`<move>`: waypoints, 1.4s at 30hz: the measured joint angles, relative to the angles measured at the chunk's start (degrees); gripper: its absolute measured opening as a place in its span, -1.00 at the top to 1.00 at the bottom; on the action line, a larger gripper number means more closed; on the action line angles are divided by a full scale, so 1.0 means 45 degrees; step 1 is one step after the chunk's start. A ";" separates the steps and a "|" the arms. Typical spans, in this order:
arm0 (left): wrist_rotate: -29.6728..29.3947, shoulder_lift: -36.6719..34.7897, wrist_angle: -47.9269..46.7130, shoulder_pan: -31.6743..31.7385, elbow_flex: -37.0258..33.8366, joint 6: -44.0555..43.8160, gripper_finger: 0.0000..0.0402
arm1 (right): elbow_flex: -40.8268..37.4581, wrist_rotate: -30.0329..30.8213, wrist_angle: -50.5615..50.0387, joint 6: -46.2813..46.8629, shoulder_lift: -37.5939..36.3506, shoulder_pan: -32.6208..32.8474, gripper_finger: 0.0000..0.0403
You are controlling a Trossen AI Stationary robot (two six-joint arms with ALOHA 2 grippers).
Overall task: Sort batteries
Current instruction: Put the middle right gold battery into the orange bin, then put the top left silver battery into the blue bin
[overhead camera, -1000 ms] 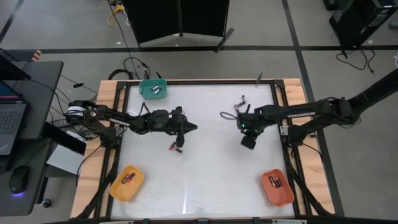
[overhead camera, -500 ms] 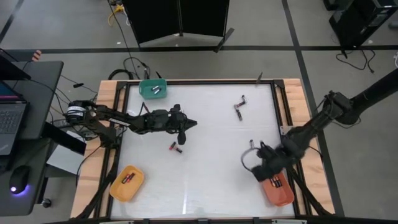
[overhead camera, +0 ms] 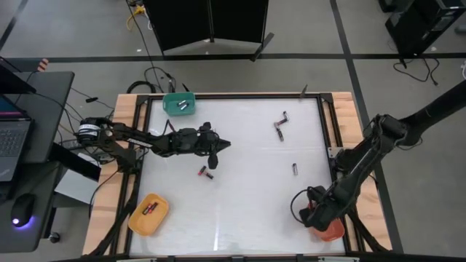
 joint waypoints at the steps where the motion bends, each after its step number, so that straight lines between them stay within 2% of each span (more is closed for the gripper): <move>1: -0.0002 0.0000 -0.0023 0.0000 0.0000 -0.0065 0.81 | 0.0000 -0.0087 0.0069 0.0025 0.0210 -0.0054 0.73; 6: 0.0002 0.0000 -0.0199 0.0000 0.0000 -0.0228 0.81 | 0.0000 -0.0923 0.0430 0.0190 0.1096 -0.0326 0.73; 13: 0.0002 0.0000 -0.0462 0.0000 0.0002 -0.0419 0.81 | -0.0225 -0.0977 0.0953 -0.0478 0.1376 -0.0816 0.62; 21: 0.0007 -0.0135 -0.0738 0.0009 0.0123 -0.1220 0.81 | -0.0341 -0.1476 0.0824 -0.2670 0.1327 -0.1297 0.48; 29: 0.0008 -0.0248 -0.3061 0.0414 0.0815 -0.1725 0.81 | 0.0384 -0.1986 0.0052 -0.5971 0.1117 -0.2097 0.42; 32: -0.0259 -0.0248 -0.4756 0.0638 0.1186 -0.2272 0.84 | 0.1148 -0.0878 -0.2212 -0.7141 0.0899 -0.2475 0.54; 36: -0.0532 -0.0248 -0.6085 0.0777 0.1616 -0.2920 0.93 | 0.1840 0.1473 -0.4670 -0.8799 0.0544 -0.3224 0.87; 38: -0.1096 -0.0248 -0.6568 0.0772 0.1768 -0.3157 0.96 | 0.1820 0.2646 -0.4851 -0.9909 0.0382 -0.3787 0.95; 42: -0.2534 -0.0248 -0.7994 0.0844 0.2120 -0.4248 0.94 | 0.1556 0.4261 -0.4123 -1.2265 0.0297 -0.5325 0.89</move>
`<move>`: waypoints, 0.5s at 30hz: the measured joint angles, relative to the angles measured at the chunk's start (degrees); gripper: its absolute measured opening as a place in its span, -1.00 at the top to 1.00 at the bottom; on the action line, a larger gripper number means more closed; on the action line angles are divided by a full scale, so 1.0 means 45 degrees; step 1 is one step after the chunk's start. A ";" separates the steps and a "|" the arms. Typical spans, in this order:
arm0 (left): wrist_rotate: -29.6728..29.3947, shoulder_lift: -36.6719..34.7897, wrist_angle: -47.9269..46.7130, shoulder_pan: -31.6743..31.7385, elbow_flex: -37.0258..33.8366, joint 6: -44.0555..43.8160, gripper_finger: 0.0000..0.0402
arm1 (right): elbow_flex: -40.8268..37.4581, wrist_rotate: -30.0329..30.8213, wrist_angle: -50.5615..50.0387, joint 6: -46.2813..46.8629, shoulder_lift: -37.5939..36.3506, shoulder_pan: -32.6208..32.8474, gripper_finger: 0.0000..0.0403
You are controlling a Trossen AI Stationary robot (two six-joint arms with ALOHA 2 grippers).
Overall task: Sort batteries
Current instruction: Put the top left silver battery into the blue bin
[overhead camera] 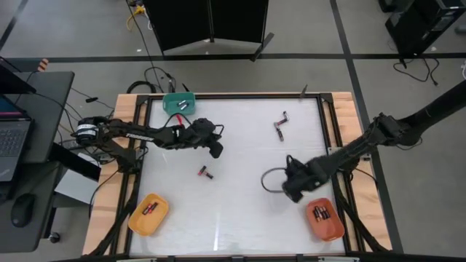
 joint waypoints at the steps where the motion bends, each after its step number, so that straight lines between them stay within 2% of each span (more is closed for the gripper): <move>1: -0.0247 0.0000 -0.0309 0.0024 0.0046 -0.0394 0.91 | -0.0092 0.0366 0.0458 -0.0630 0.0005 -0.0352 0.89; 6: -0.0815 0.0203 -0.1189 0.0013 0.0061 -0.2358 0.71 | -0.0449 0.1722 0.2681 -0.4014 0.0005 -0.1864 0.96; 9: -0.1276 0.0652 -0.1233 0.0011 0.0061 -0.3524 0.54 | -0.0468 0.2173 0.3445 -0.5722 0.0005 -0.2522 0.93; 15: -0.2713 0.1643 -0.0930 0.0116 0.0061 -0.4383 0.26 | -0.0468 0.2801 0.4179 -0.8261 0.0005 -0.3562 0.94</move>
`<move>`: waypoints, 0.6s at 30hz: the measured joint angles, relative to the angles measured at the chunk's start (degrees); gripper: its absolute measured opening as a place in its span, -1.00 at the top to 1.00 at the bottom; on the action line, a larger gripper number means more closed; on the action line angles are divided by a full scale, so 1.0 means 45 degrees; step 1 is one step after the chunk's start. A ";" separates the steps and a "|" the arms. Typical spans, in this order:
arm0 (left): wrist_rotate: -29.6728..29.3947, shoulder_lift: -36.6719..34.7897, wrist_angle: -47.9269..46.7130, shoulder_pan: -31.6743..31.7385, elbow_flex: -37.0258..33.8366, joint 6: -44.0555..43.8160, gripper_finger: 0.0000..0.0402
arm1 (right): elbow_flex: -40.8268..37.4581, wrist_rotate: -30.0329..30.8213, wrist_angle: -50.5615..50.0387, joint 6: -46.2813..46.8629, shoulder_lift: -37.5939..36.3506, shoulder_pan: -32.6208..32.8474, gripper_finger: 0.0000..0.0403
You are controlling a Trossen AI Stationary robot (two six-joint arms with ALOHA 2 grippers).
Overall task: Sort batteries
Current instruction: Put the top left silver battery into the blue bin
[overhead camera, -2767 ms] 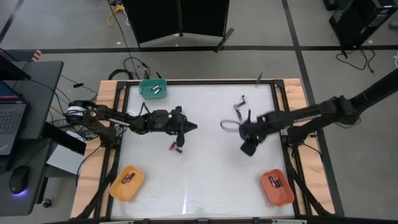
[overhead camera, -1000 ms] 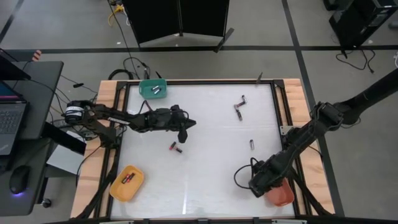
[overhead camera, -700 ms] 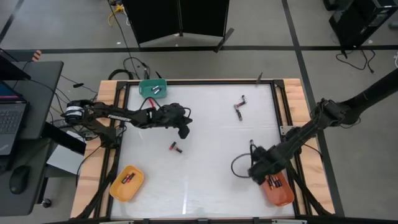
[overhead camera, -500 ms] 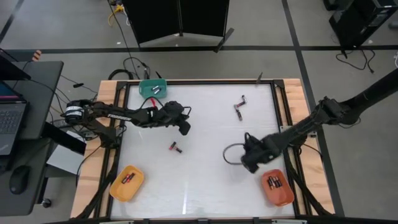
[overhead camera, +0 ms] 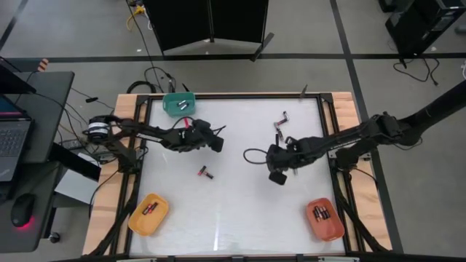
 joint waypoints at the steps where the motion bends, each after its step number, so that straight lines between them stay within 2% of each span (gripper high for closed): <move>1: -0.0224 0.0121 0.0266 0.0067 0.0000 -0.0023 0.23 | 0.0000 0.0167 0.0052 -0.0323 0.0000 -0.0153 0.95; 10: -0.0375 0.1338 0.1632 0.0592 0.0027 -0.0204 0.16 | 0.0000 0.0709 -0.0053 -0.1845 0.0000 -0.1614 0.89; 18: -0.0302 0.2309 0.1850 0.0604 0.0053 -0.0303 0.16 | 0.0000 0.0840 0.0040 -0.2426 0.0000 -0.2345 0.96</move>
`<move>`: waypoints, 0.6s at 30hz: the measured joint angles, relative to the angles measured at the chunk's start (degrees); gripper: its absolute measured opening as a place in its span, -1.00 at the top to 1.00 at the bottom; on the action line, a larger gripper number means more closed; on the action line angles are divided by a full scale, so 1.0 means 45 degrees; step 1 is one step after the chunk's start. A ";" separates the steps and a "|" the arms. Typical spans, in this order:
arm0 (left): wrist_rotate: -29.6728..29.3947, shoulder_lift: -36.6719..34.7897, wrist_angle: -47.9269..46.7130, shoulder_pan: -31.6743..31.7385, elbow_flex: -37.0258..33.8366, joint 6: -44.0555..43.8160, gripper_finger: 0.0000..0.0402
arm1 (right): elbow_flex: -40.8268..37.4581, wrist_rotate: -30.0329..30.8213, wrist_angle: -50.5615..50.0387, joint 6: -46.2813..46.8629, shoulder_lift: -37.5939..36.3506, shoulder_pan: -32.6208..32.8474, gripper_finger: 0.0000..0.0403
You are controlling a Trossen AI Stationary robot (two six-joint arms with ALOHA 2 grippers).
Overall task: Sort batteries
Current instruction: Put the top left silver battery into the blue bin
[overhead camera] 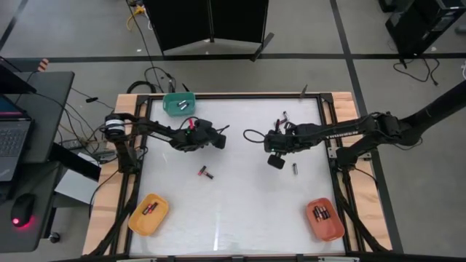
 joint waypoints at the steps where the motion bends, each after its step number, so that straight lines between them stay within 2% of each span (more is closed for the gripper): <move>1: -0.0009 0.0054 -0.0036 0.0000 0.0009 0.0099 0.16 | 0.0000 -0.0005 -0.0005 -0.0067 0.0000 -0.0017 0.94; 7: 0.0140 -0.0055 -0.0265 -0.0005 0.0005 0.1652 0.22 | 0.0000 -0.0005 0.0005 -0.0139 0.0005 0.0015 0.89; 12: 0.0278 -0.0117 -0.1762 -0.0005 0.0416 0.2346 0.48 | 0.0000 -0.0005 -0.0008 -0.0744 0.0005 0.0023 0.96; 16: 0.0179 -0.0091 -0.3385 -0.0079 0.1053 0.3253 0.74 | 0.0000 0.0215 -0.0018 -0.0994 0.0005 -0.0001 0.92; 18: -0.0126 -0.0100 -0.4148 -0.0194 0.1470 0.4022 0.75 | 0.0000 0.0415 0.0001 -0.1169 0.0005 -0.0017 0.89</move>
